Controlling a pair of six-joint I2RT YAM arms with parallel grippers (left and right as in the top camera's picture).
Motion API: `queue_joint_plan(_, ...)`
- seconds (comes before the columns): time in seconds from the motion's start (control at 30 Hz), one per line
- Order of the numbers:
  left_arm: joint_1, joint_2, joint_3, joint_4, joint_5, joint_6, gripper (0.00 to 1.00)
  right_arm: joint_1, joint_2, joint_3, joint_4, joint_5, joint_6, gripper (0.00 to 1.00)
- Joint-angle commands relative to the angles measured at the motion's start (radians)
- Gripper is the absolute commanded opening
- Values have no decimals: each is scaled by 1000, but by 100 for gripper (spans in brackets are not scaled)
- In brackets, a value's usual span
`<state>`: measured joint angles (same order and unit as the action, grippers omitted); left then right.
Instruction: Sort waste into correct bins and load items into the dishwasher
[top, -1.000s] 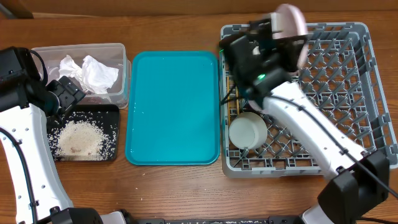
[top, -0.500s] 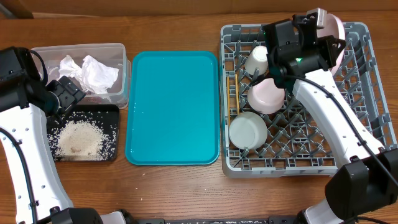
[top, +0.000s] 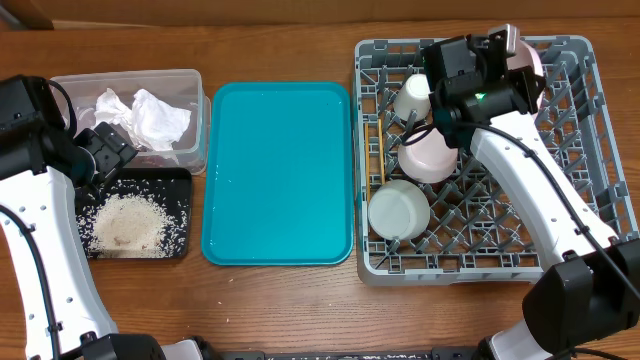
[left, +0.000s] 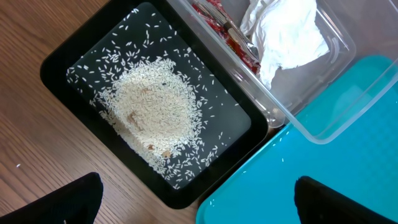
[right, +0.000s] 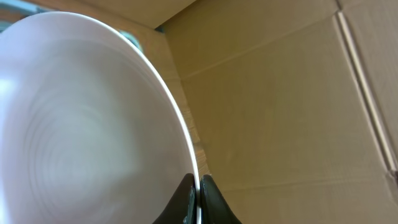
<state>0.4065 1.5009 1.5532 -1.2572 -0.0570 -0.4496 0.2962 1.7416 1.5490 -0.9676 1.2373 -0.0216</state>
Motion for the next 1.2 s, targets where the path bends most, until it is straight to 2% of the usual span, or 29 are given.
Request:
queue_joint_plan(0.0, -2, 4, 14, 2, -2, 8, 100, 3, -36, 21, -1, -28, 22, 4)
queue_joint_plan(0.53, -2, 4, 14, 2, -2, 8, 100, -18, -30, 21, -3, -50, 13, 4)
queue_joint_plan(0.77, -2, 4, 14, 2, -2, 8, 100, -42, -30, 21, 74, -55, -100, 4)
queue_joint_plan(0.9, -2, 4, 14, 2, -2, 8, 100, -42, -30, 21, 51, -97, -90, 4)
queue_joint_plan(1.17, -2, 4, 14, 2, -2, 8, 100, -41, -30, -79, 85, -111, -80, 4)
